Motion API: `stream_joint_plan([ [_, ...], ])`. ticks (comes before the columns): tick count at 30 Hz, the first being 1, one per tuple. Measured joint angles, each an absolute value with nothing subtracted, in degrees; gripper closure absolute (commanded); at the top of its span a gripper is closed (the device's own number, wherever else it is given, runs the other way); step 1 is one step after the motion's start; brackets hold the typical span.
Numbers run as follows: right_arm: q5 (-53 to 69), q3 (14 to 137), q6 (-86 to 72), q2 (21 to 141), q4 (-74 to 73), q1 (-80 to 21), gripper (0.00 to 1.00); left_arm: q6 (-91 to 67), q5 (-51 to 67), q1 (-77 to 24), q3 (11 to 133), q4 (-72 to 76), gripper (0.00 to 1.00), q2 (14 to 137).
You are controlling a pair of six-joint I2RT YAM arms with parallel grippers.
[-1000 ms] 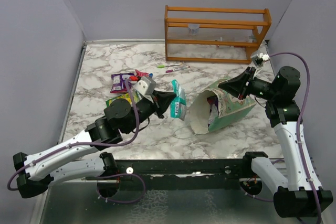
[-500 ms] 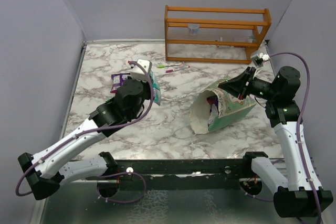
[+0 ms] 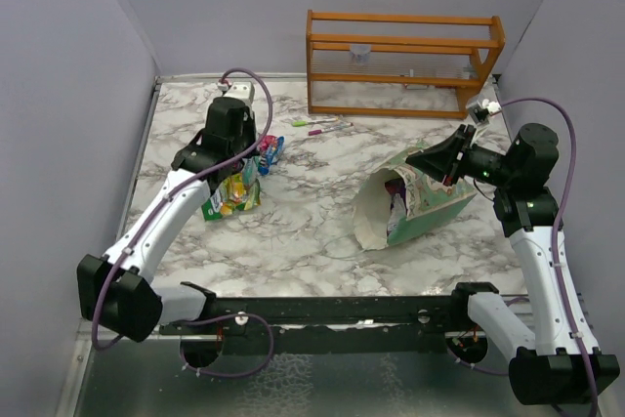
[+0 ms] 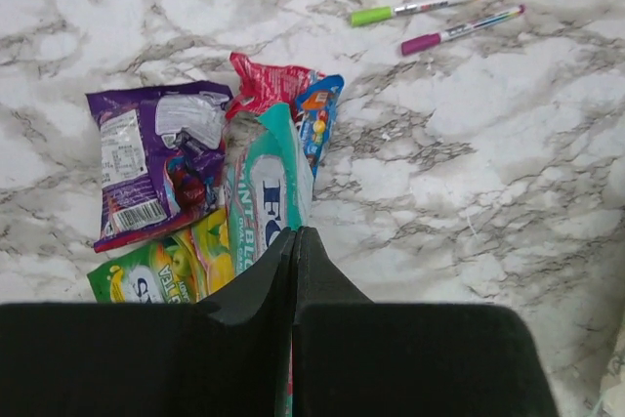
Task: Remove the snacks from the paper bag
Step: Place the snack at the center of the board.
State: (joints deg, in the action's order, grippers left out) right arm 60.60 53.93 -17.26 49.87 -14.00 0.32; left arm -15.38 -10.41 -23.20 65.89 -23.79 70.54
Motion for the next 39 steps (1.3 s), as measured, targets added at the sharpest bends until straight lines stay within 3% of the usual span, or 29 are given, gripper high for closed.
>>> stream_joint_plan([
  [19, 60.6, 54.0, -17.3, 51.4, -13.4, 0.3, 0.99, -14.7, -19.9, -17.0, 59.7, -22.4, 1.0, 79.9],
  [22, 60.6, 54.0, -17.3, 51.4, -13.4, 0.3, 0.99, -14.8, -22.4, -16.8, 59.7, -22.6, 0.91, 79.3],
  [28, 60.6, 53.9, -17.3, 51.4, -13.4, 0.3, 0.99, -15.6, -26.9, -16.4, 59.1, -23.3, 0.58, 74.9],
  [31, 60.6, 53.9, -17.3, 51.4, -13.4, 0.3, 0.99, -16.1, -27.5, -16.5, 57.0, -22.1, 0.47, 69.5],
  [39, 60.6, 53.9, -17.3, 51.4, -13.4, 0.3, 0.99, -15.9, -25.9, -16.4, 49.6, -14.4, 0.41, 55.2],
])
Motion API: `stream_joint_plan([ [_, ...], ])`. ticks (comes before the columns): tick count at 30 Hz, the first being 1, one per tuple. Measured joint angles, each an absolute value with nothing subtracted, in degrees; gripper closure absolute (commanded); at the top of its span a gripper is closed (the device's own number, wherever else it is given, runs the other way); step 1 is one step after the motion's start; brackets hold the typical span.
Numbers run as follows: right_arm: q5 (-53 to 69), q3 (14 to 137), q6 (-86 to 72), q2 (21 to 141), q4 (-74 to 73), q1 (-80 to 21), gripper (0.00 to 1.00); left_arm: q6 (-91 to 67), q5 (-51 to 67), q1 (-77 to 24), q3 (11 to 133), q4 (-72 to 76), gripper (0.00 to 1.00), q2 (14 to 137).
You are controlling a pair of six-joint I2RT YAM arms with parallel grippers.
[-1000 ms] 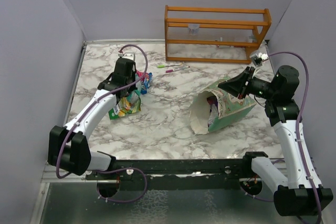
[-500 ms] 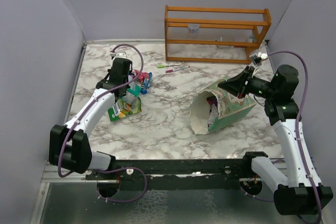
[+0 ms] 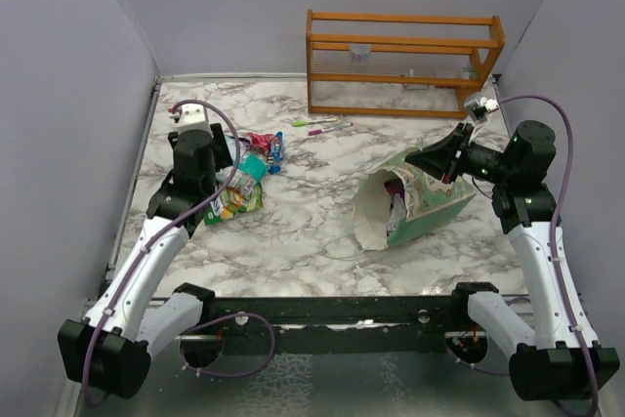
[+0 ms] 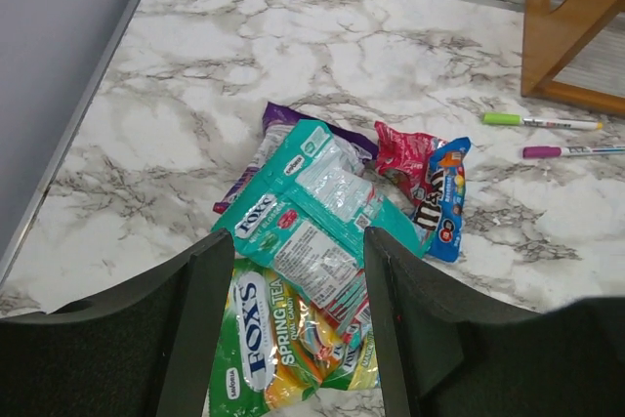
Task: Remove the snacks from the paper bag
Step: Place the snack at the center of the board, then take out the snack from the paper bag.
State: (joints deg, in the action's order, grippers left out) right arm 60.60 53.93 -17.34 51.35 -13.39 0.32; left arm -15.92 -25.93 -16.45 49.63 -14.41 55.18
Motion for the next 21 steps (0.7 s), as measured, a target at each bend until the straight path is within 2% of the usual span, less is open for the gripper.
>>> stream_joint_plan([
  [9, 60.9, 53.9, -19.2, 51.4, -12.4, 0.3, 0.99, -16.0, -17.7, -16.5, 48.9, -10.9, 0.37, 55.7],
  [12, 61.6, 53.9, -22.1, 51.7, -9.2, 0.3, 0.99, -16.2, -11.4, -16.5, 48.3, -9.2, 0.27, 55.9],
  [15, 62.4, 53.7, -24.6, 52.0, -6.0, 0.3, 0.99, -17.9, -2.1, -16.5, 46.4, -5.9, 0.11, 56.0],
  [21, 65.4, 51.0, -29.1, 52.8, -0.9, 0.3, 0.99, -23.1, 14.3, -21.4, 43.4, 0.6, 0.09, 57.2],
])
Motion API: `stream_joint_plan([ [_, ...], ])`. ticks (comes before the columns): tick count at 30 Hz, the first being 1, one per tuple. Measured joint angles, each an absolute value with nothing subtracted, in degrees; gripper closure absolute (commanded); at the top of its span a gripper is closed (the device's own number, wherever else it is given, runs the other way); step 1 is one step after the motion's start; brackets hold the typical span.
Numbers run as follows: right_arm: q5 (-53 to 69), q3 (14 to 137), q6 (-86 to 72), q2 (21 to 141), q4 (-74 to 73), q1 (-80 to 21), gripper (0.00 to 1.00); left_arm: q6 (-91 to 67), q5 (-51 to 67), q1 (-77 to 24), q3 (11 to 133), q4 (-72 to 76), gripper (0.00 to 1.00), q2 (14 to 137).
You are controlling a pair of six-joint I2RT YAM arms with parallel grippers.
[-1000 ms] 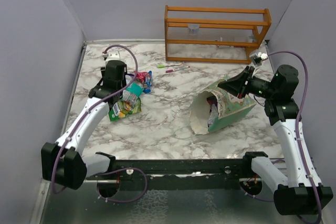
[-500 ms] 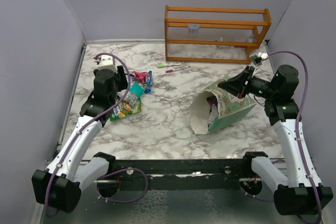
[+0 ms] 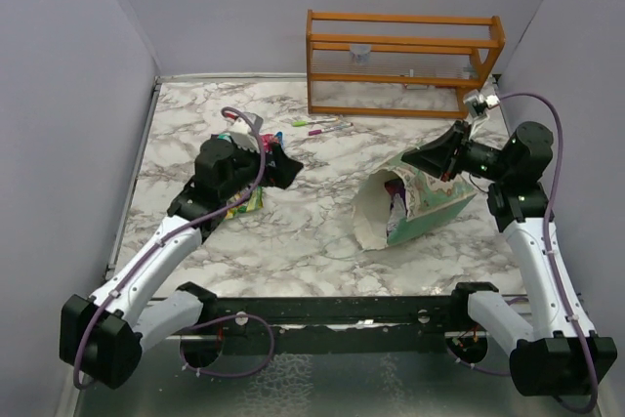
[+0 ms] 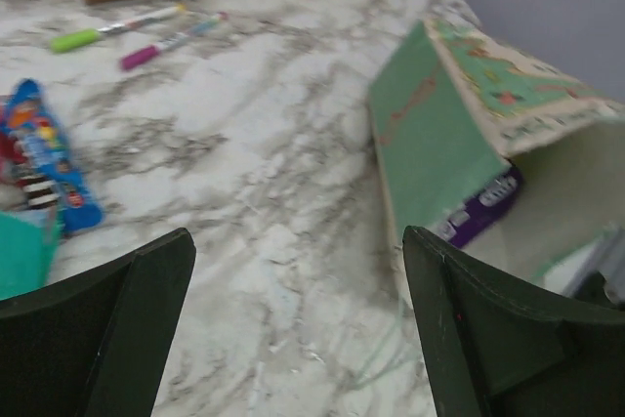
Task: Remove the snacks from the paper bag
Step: Take out the snack from the paper bag.
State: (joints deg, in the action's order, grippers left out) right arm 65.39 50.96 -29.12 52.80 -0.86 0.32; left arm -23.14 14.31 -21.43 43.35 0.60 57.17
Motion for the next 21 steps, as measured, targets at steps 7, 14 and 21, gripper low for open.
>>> stream_joint_plan([
  [7, 63.9, 52.4, -23.3, 52.6, -8.3, 0.3, 0.99, -25.1, 15.9, -42.9, 42.4, 7.4, 0.1, 59.3],
  [14, 63.7, 52.3, -21.1, 51.7, -11.0, 0.3, 0.99, -27.1, 13.1, -51.2, 39.8, 13.5, 0.11, 64.0],
  [21, 66.7, 40.3, -26.1, 51.9, -5.8, -1.6, 0.99, -26.2, 8.0, -53.3, 39.4, 13.3, 0.1, 62.2],
])
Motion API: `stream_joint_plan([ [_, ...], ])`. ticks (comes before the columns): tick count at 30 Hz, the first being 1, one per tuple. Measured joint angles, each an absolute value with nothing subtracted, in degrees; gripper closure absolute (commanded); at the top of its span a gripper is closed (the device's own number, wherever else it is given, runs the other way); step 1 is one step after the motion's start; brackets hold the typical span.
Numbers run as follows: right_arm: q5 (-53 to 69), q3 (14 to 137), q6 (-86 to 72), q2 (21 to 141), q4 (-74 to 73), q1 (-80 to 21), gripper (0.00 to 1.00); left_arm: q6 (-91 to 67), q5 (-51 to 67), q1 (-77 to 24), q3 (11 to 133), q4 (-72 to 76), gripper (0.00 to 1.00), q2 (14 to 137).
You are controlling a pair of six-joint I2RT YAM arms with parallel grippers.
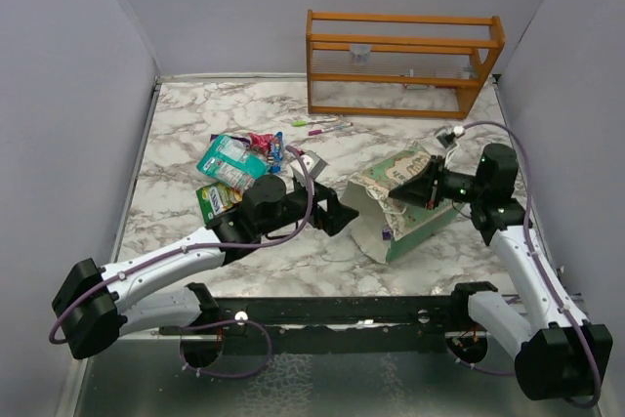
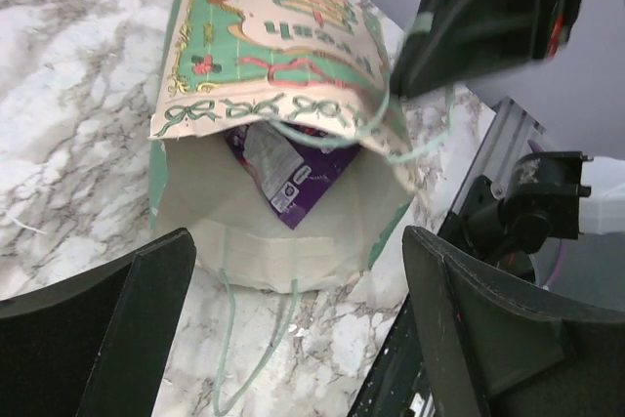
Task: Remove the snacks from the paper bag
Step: Take out the snack from the paper bag.
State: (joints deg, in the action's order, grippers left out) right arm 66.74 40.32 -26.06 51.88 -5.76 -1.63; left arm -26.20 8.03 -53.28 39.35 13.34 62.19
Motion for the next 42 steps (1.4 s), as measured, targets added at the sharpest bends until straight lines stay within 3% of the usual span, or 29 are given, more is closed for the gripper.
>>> stream_joint_plan([
  [7, 65.3, 30.0, -29.1, 53.3, -5.7, -9.3, 0.99, -24.2, 4.0, -53.3, 39.0, 11.5, 0.1, 58.5],
  [15, 59.5, 42.4, -24.1, 52.5, -10.2, -9.3, 0.99, -26.4, 4.2, -54.8, 34.6, 15.2, 0.13, 58.4],
  [20, 57.5, 44.7, -22.2, 50.7, -11.6, -9.3, 0.99, -27.3, 1.4, -63.9, 31.1, 20.6, 0.16, 62.2],
  [25, 55.8, 44.7, -22.2, 49.0, -12.4, -9.3, 0.99, -26.2, -2.9, -71.5, 29.5, 30.6, 0.25, 72.1],
  [29, 55.1, 44.8, -22.0, 48.5, -12.8, -9.3, 0.99, -23.5, -6.5, -72.5, 29.1, 39.1, 0.42, 80.8],
  [34, 54.4, 44.9, -21.6, 48.4, -13.6, -9.3, 0.99, -21.7, -12.7, -72.1, 29.3, 47.2, 0.35, 88.8],
  [40, 54.2, 44.9, -21.3, 48.3, -13.7, -9.3, 0.99, -20.6, -14.0, -71.5, 31.0, 57.8, 0.35, 99.5],
  [42, 54.2, 44.9, -21.3, 48.2, -13.7, -9.3, 0.99, -20.3, -14.1, -71.2, 31.6, 60.6, 0.3, 102.8],
])
